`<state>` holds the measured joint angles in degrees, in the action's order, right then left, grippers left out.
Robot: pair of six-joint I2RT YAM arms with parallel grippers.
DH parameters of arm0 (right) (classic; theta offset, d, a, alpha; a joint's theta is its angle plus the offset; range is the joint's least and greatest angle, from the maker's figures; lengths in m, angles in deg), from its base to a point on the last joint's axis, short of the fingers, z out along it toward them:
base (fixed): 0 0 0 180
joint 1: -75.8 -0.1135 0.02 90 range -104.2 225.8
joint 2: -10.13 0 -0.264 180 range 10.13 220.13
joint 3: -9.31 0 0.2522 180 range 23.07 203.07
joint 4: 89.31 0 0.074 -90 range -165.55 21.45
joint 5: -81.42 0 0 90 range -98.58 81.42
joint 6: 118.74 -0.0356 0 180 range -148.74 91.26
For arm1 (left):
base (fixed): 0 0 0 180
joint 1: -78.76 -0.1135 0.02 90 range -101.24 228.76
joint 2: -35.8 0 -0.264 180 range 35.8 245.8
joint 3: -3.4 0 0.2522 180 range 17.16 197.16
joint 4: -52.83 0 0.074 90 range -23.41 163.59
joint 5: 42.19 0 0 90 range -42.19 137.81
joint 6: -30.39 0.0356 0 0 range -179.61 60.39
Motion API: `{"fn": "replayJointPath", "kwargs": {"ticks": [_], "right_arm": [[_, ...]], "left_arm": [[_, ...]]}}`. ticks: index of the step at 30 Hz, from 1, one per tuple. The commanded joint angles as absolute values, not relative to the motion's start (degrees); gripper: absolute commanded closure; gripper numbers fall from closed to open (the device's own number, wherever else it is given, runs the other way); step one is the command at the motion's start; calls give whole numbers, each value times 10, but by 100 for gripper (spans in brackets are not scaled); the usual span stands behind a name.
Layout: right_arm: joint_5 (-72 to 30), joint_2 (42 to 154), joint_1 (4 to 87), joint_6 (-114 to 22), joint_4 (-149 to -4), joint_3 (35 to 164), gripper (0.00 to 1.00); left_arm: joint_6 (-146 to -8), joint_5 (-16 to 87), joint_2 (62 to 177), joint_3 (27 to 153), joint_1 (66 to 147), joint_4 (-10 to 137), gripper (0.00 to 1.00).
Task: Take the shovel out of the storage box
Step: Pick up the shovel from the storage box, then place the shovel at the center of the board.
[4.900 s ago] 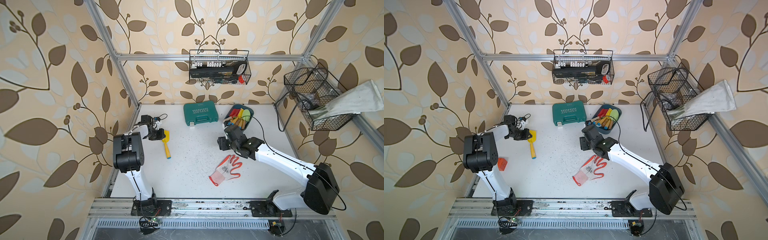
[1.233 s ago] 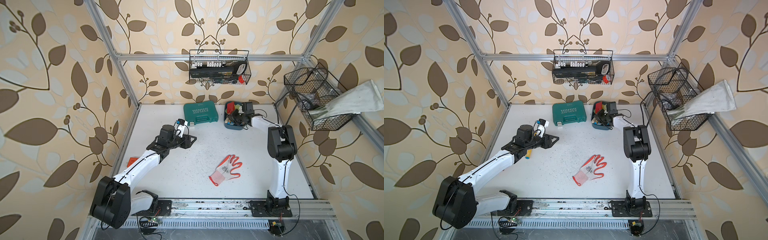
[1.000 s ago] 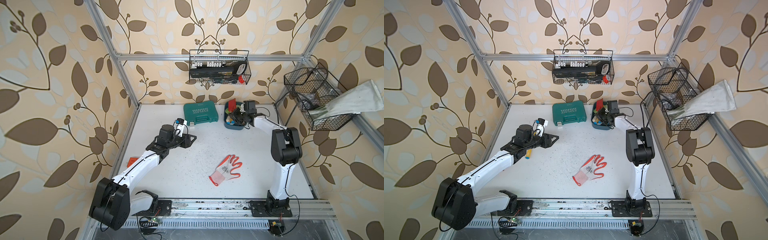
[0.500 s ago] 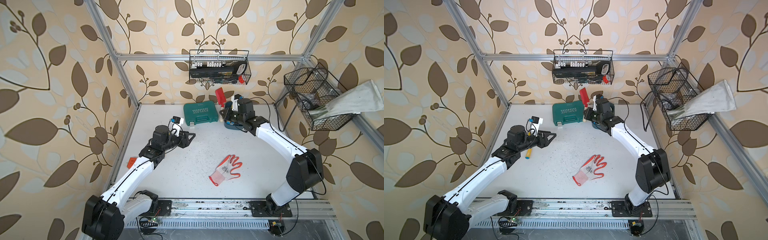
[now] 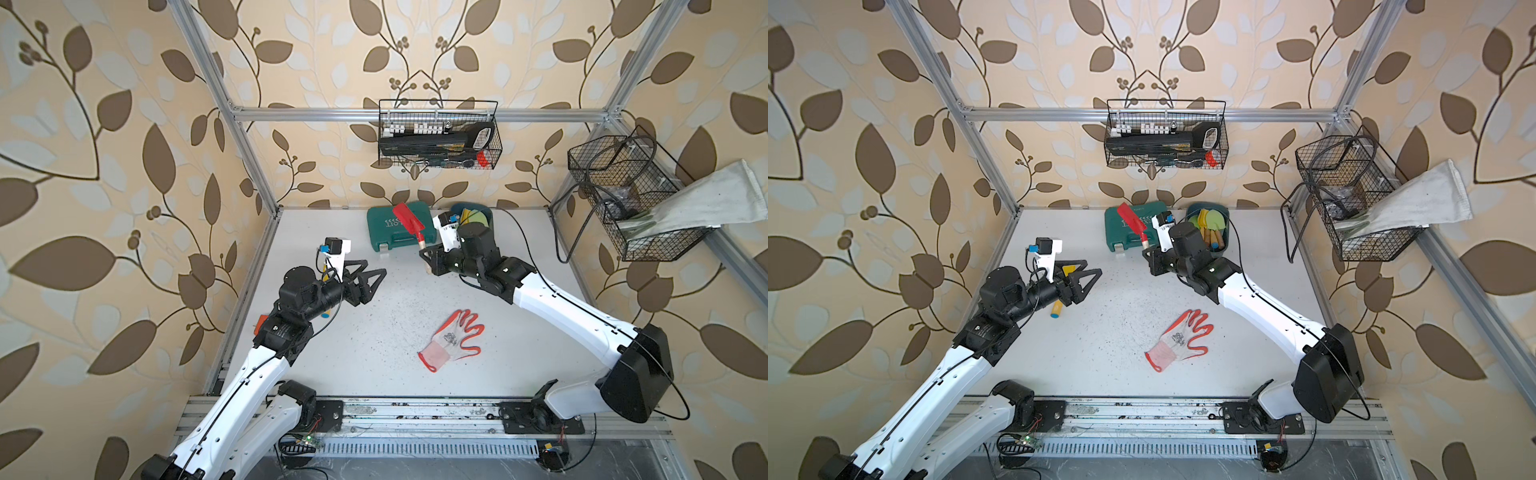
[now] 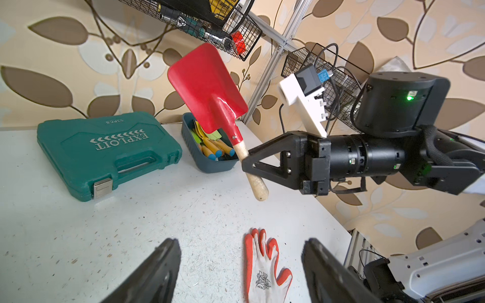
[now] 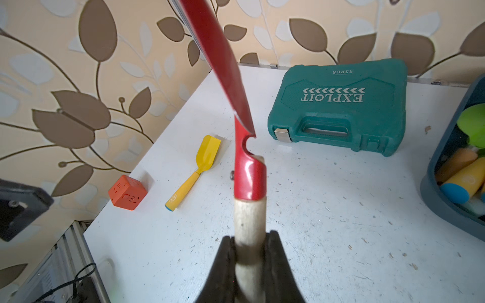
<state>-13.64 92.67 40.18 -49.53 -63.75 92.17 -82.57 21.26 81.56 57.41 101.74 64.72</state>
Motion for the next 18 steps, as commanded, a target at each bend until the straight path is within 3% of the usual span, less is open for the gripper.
{"fn": "replayJointPath", "kwargs": {"ticks": [1,11,18], "right_arm": [[-155,908,401,-491,-667,915,98],[-225,856,398,-568,-762,859,96],[-324,867,398,-618,-797,883,95]], "left_arm": [[-845,181,834,579,1024,616,23],[-924,122,900,568,1024,493,24],[-889,47,895,563,1024,465,25]]}}
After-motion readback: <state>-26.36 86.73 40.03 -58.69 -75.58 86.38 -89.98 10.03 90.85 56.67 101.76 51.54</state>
